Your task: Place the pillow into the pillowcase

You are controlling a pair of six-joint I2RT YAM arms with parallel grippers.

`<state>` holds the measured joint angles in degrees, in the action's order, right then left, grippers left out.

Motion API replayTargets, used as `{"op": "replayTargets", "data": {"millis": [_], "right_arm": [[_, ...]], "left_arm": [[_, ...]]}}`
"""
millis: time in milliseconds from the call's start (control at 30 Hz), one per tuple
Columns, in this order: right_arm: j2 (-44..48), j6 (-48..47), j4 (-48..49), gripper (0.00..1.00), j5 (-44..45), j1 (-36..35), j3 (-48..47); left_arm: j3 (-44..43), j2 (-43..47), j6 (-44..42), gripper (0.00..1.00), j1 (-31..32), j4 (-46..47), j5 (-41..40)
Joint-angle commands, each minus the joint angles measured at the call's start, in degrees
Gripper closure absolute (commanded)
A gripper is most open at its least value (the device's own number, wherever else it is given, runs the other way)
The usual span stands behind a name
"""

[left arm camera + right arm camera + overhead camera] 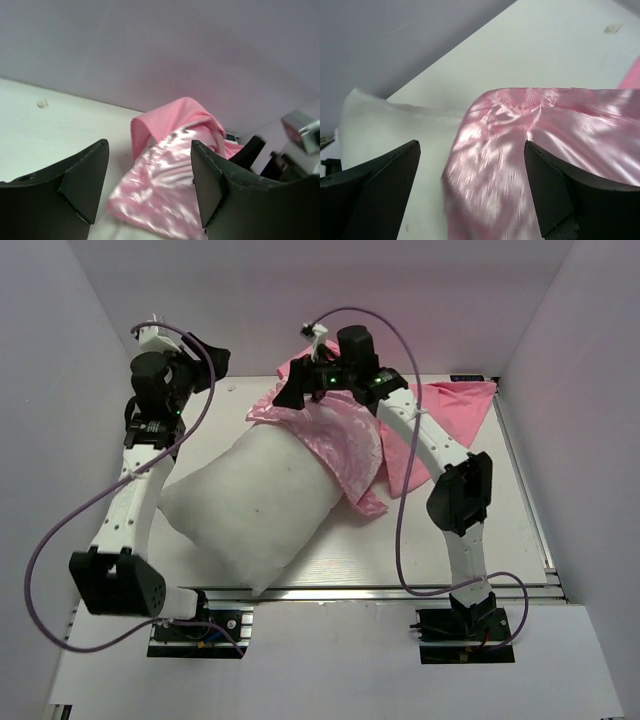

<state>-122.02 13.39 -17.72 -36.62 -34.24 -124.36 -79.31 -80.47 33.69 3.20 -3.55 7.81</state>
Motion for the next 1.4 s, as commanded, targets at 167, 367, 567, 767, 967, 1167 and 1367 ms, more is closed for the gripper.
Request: {"op": "replayTargets", "data": {"millis": [167, 367, 567, 767, 967, 1167, 1367], "right_arm": [[20.9, -19.3, -6.1, 0.11, 6.5, 2.5, 8.1], [34.6, -22.3, -2.0, 0.11, 18.8, 1.0, 38.5], [31.9, -23.4, 1.0, 0.11, 31.4, -7.2, 40.7], [18.9, -24.8, 0.6, 0.11, 33.3, -8.9, 27.5], [10.6, -25.4, -3.1, 0.11, 35.7, -9.3, 18.6], [7.3, -24.3, -5.8, 0.19, 35.6, -9.6, 15.4], [5.7, -25.9, -6.5, 0.53, 33.4, -9.4, 15.5]], "left_arm": [[-1.4, 7.0, -21.0, 0.24, 16.4, -20.6, -5.5], [10.8, 16.7, -16.4, 0.23, 22.6, -27.2, -12.2], [18.8, 24.6, -7.8, 0.22, 22.7, -32.8, -20.7], [19.0, 22.8, -8.1, 0.2, 22.8, -34.1, -26.9], [24.3, 16.2, -13.8, 0.18, 23.3, -28.0, -16.9], [28.0, 8.8, -13.2, 0.22, 23.8, -25.5, -19.4], [28.6, 7.7, -12.2, 0.69, 23.8, -22.3, -22.5]]}}
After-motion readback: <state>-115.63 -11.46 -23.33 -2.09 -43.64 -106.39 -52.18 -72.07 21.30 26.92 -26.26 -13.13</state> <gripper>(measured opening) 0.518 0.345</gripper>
